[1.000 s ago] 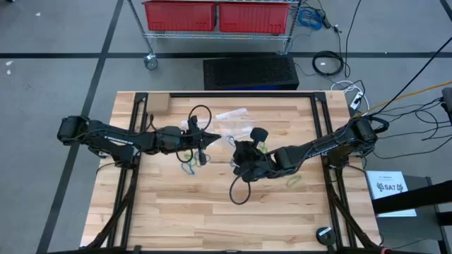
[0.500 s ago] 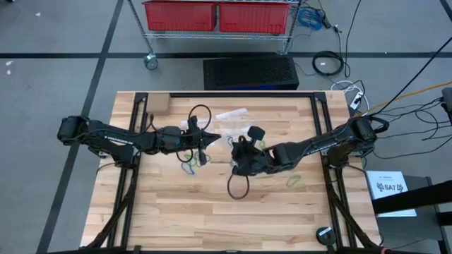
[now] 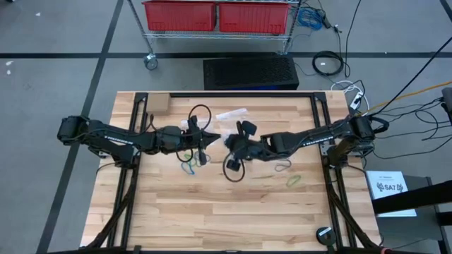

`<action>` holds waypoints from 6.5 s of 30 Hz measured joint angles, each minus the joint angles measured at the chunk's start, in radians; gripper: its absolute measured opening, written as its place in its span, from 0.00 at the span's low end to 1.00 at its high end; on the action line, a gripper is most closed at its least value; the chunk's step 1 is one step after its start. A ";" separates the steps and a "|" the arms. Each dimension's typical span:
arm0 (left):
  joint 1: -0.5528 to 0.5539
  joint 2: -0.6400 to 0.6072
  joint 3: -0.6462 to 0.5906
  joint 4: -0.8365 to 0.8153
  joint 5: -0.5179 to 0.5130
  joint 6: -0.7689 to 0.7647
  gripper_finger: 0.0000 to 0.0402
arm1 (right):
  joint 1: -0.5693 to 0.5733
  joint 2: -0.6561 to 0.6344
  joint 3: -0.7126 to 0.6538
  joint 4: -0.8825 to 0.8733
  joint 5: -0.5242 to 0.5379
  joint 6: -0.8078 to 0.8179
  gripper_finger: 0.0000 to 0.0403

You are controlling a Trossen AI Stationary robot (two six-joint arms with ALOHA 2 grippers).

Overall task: Sort rubber bands
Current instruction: Put the blue rubber band into the transparent zip bag

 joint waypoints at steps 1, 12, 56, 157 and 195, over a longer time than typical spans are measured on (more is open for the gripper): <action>-0.003 0.000 0.000 0.000 0.000 0.000 0.00 | -0.007 0.000 0.000 -0.006 0.001 0.008 0.11; -0.020 0.000 0.000 0.011 0.008 0.000 0.00 | -0.036 -0.004 0.000 0.075 0.001 -0.066 0.28; -0.025 0.001 0.000 0.044 -0.017 -0.001 0.00 | -0.013 -0.173 0.000 0.017 -0.261 -0.013 0.45; 0.003 -0.084 0.000 -0.163 -0.146 0.000 0.00 | -0.057 -0.061 -0.019 -0.015 0.050 -0.204 0.00; -0.001 -0.084 -0.001 -0.146 -0.138 -0.026 0.00 | -0.057 0.017 -0.019 0.156 -0.079 -0.205 0.02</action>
